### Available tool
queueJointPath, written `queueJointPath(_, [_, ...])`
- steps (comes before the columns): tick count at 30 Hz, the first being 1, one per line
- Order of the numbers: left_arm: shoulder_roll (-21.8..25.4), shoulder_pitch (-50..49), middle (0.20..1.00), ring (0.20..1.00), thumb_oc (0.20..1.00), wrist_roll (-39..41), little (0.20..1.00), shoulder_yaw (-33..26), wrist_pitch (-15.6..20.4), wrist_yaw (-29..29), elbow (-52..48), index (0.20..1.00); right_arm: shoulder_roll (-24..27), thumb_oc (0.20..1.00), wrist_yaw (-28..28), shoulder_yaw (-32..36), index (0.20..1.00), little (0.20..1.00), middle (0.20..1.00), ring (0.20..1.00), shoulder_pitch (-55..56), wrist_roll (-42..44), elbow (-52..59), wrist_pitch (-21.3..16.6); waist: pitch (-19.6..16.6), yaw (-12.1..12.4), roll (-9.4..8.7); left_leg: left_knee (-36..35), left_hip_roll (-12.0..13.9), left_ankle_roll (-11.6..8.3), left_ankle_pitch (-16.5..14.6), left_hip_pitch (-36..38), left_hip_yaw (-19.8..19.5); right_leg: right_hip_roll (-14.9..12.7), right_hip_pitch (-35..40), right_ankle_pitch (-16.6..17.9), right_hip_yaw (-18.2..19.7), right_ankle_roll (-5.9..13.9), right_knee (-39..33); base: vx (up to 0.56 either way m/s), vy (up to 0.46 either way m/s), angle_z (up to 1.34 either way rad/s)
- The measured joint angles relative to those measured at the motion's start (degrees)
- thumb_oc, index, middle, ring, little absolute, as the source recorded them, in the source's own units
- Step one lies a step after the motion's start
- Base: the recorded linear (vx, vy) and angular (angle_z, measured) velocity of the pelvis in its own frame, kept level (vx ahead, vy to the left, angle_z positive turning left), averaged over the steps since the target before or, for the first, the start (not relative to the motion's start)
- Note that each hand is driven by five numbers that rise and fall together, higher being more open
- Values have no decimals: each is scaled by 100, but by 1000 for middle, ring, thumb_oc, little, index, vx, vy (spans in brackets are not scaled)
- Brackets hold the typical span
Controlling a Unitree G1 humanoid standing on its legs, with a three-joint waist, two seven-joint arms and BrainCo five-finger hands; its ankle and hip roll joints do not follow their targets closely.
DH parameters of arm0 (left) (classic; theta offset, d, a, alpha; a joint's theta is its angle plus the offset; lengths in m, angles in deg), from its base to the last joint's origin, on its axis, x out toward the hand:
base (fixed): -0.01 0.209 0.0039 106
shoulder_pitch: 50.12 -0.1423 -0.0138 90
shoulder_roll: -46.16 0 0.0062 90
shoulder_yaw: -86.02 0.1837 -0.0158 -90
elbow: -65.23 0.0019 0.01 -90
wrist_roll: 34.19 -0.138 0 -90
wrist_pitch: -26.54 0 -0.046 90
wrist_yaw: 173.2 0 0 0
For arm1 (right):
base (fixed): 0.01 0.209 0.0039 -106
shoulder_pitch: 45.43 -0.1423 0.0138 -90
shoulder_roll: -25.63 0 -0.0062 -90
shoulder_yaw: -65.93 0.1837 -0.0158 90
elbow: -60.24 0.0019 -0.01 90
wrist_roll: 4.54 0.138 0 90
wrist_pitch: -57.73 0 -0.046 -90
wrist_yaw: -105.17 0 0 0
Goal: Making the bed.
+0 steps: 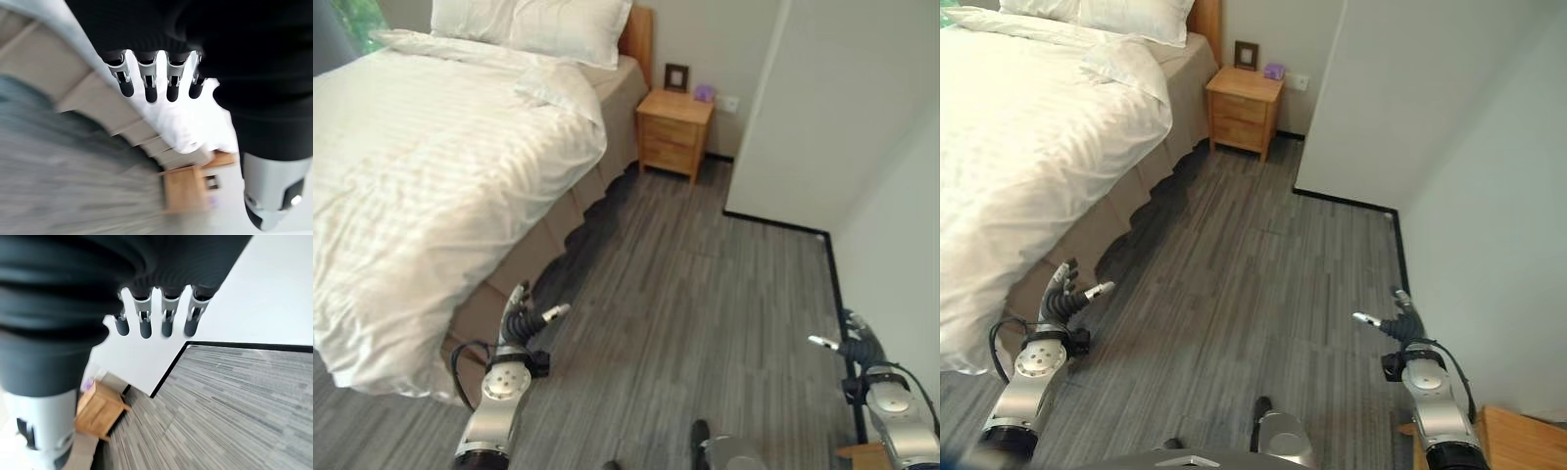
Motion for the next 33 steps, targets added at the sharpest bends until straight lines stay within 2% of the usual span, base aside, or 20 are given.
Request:
queueJointPath(2, [-4, 66, 1000, 1000, 1000, -6, 1000, 46, -66, -20, 145, 1000, -100, 1000, 0, -58, 1000, 1000, 1000, 1000, 8, -1, -9, 4, -9, -56, -32, -20, 30, -102, 89, -72, -201, -75, 391, 103, -152, 48, -744, 350, -183, 54])
queueJointPath(5, [-17, 172, 1000, 1000, 1000, -123, 1000, 273, -99, -58, 86, 1000, -94, 1000, -1, -47, 1000, 1000, 1000, 1000, 194, -5, 79, -12, 29, -272, 200, 39, 154, -325, 104, 41, -552, 138, 741, 334, -234, -147, -913, 399, -180, 70])
queueJointPath(7, [-138, 152, 1000, 1000, 1000, -158, 1000, 282, -54, -60, 74, 1000, -86, 1000, -2, 15, 1000, 1000, 1000, 1000, 187, -8, 60, -6, 81, -224, 200, 1543, 209, -511, -442, -102, -595, 125, 891, 294, -268, -486, -817, 402, -312, 12])
queueJointPath(8, [-271, 121, 1000, 1000, 1000, -154, 1000, 259, -35, -82, -13, 1000, 60, 1000, 3, -13, 1000, 1000, 1000, 1000, 215, -13, 60, -9, 81, -227, 315, 2113, 322, -734, -518, -180, -680, 179, 925, 124, -373, -672, -583, 319, -363, -17])
queueJointPath(11, [-272, 179, 1000, 1000, 1000, -116, 1000, 243, -6, -87, -198, 1000, 127, 1000, -8, -18, 1000, 1000, 1000, 1000, 182, -10, 97, -15, 187, -100, 225, 3493, 457, -1056, -152, -844, -995, 216, 876, -46, -418, -907, -244, 327, -213, -24])
queueJointPath(12, [-278, 213, 1000, 1000, 1000, -91, 1000, 300, 64, -90, -251, 1000, 95, 1000, -24, 17, 1000, 1000, 1000, 1000, 135, -11, 139, -11, 398, 89, -26, 4272, 558, -941, 174, -1233, -874, 175, 866, -103, -241, -1109, -164, 422, -43, -64])
queueJointPath(15, [-341, 151, 1000, 1000, 1000, 32, 1000, 368, 90, -88, -195, 1000, 63, 1000, -43, -39, 1000, 1000, 1000, 1000, 38, -11, 205, -9, 441, 295, -180, 3386, 168, -940, -107, -1340, -787, 179, 904, -110, -13, -1163, -403, 419, 23, -54])
queueJointPath(16, [-375, 20, 1000, 1000, 1000, 69, 1000, 365, 77, -93, -168, 1000, 30, 1000, -16, -54, 1000, 1000, 1000, 1000, -136, -11, 240, -18, 493, 392, -207, 2288, -229, -746, -83, -1193, -719, 144, 964, -65, 92, -1185, -678, 486, 76, -73])
queueJointPath(18, [-401, -27, 1000, 1000, 1000, 71, 1000, 360, 67, -104, -86, 1000, 26, 1000, -10, -59, 1000, 1000, 1000, 1000, -167, -12, 151, -1, 506, 393, -19, 1448, -212, -561, 44, -1121, -440, 304, 1244, 44, 29, -1154, -1054, 516, 67, -22])
queueJointPath(21, [-584, -29, 1000, 1000, 1000, 63, 1000, 303, 67, -102, 169, 1000, 35, 1000, -4, -198, 1000, 1000, 1000, 1000, -83, -115, -81, 2, 443, 447, 277, 306, 20, -519, 138, -1180, 321, 521, 1561, -38, -97, -1029, -1257, 495, 59, 13])
queueJointPath(22, [-681, -20, 1000, 1000, 1000, 63, 1000, 245, 61, -99, 309, 1000, 74, 1000, -1, -310, 1000, 1000, 1000, 1000, -101, -231, -153, 3, 365, 450, 451, 226, 108, -571, 100, -1237, 603, 563, 1643, -126, -87, -961, -1258, 654, 82, -1])
queueJointPath(23, [-726, -22, 1000, 1000, 1000, 65, 1000, 241, 48, -97, 379, 1000, 108, 1000, 9, -378, 1000, 1000, 1000, 1000, -97, -239, -164, 26, 361, 455, 456, 262, 162, -559, 109, -1226, 718, 573, 1692, -140, -75, -960, -1256, 357, 52, -3])
queueJointPath(25, [-722, -79, 1000, 1000, 1000, 67, 1000, 221, -4, -94, 364, 1000, 107, 1000, 58, -422, 1000, 1000, 1000, 1000, -78, -247, -122, 36, 328, 495, 469, 560, 189, -471, 159, -1171, 523, 491, 1846, -158, -29, -934, -1186, 367, 110, -34])
queueJointPath(26, [-713, -269, 1000, 1000, 1000, 67, 1000, 194, -13, -89, 219, 1000, 135, 1000, 102, -382, 1000, 1000, 1000, 1000, 64, -309, 114, 30, 181, 583, 507, 665, 141, -435, 153, -1019, 360, 391, 1880, -389, 95, -770, -994, 531, 222, -49])
queueJointPath(27, [-723, -354, 1000, 1000, 1000, 68, 1000, 190, -20, -88, 151, 1000, 163, 1000, 111, -367, 1000, 1000, 1000, 1000, 174, -424, 186, 9, 90, 592, 518, 680, 23, -302, 1, -830, 354, 303, 1878, -557, 59, -593, -743, 462, 232, -40])
queueJointPath(28, [-809, -323, 1000, 1000, 1000, 67, 1000, 165, -62, -84, 161, 1000, 174, 1000, 125, -318, 1000, 1000, 1000, 1000, 242, -478, 154, 14, 126, 562, 597, 525, -22, -8, 74, -603, 346, 190, 1525, -782, 133, -290, 457, 379, 102, -20])
queueJointPath(29, [-794, -341, 1000, 1000, 1000, 63, 1000, 221, -120, -57, 93, 1000, 100, 1000, 131, -319, 1000, 1000, 1000, 1000, 335, -484, 256, 51, 142, 513, 596, 425, -146, 271, 254, -360, 320, -274, 257, -639, 233, -32, 3285, 402, 9, 2])
queueJointPath(30, [-690, -350, 1000, 1000, 1000, 62, 1000, 255, -124, -57, 44, 1000, 53, 1000, 138, -369, 1000, 1000, 1000, 1000, 408, -485, 323, 48, 170, 464, 460, 407, -294, 321, 305, -277, 317, -535, -210, -307, 312, 15, 4181, 442, -57, 54])
queueJointPath(31, [-515, -335, 1000, 1000, 1000, 58, 1000, 221, -132, -60, -31, 1000, -78, 1000, 149, -467, 1000, 1000, 1000, 1000, 572, -487, 355, 55, 113, 298, 231, 381, -516, 350, 98, -189, 145, -776, -810, -400, 617, 123, 4337, 266, -55, 73])
queueJointPath(33, [-253, -300, 1000, 1000, 1000, 58, 1000, 205, -151, -49, -113, 1000, -119, 1000, 155, -468, 1000, 1000, 1000, 1000, 529, -487, 472, 45, 151, 279, 127, 361, -671, 324, 93, -98, 0, -995, -1123, -431, 360, 67, 3479, 266, -79, 61])
